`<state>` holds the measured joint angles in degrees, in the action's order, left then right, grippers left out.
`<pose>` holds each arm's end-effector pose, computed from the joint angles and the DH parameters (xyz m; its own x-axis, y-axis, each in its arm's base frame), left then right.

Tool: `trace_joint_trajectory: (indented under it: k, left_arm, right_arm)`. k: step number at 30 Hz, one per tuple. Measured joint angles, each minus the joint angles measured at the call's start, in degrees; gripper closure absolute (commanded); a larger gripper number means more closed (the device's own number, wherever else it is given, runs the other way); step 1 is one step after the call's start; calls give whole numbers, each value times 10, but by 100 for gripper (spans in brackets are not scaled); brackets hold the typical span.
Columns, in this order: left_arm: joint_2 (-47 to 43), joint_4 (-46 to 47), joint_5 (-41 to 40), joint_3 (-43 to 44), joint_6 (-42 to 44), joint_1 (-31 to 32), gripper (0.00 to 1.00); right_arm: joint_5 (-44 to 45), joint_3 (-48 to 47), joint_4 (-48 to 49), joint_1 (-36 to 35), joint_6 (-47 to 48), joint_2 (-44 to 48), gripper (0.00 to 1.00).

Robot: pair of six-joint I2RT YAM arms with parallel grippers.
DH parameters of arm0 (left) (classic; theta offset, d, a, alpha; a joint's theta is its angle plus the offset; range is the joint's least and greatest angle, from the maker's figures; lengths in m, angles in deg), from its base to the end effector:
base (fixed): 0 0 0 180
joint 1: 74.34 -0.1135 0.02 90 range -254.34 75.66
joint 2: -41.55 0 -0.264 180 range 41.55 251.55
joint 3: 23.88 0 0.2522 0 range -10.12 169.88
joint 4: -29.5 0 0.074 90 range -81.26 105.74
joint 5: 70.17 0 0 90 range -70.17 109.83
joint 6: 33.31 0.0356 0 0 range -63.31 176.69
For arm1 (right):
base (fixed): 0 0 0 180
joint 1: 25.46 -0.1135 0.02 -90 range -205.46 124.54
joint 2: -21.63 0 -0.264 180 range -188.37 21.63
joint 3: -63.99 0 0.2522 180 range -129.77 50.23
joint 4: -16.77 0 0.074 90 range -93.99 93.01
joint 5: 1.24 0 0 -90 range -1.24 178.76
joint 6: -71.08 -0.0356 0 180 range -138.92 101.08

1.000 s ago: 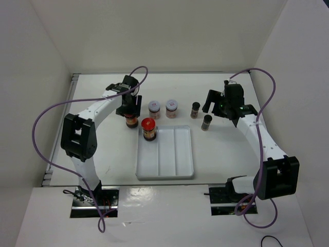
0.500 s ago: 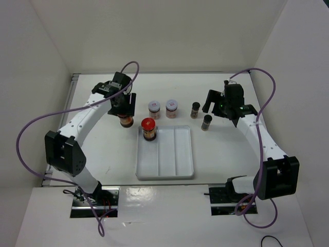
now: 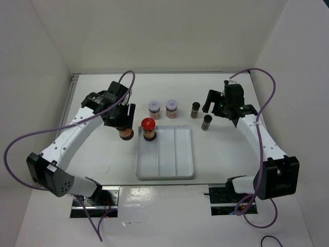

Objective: Organize the condiment bottles

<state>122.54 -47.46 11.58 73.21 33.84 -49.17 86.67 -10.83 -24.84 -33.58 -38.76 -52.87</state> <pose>0.2503 -0.1120 0.3488 -0.8674 -0.0170 -0.4974 0.0226 0.9970 -0.0736 0.2809 0.0414 0.2970 -0.6716 0.2468 -0.6986 0.0634 0.9586 0.2777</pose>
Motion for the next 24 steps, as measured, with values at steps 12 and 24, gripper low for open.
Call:
trace_joint_trajectory:
  k: [12, 24]
  left_arm:
    - [-14, -7, 37, -12, 0, 84, 64]
    - [11, 33, 50, -25, -16, 143, 64]
  right_arm:
    - [9, 0, 0, 0, 0, -2, 1]
    - [14, 0, 0, 0, 0, -12, 1]
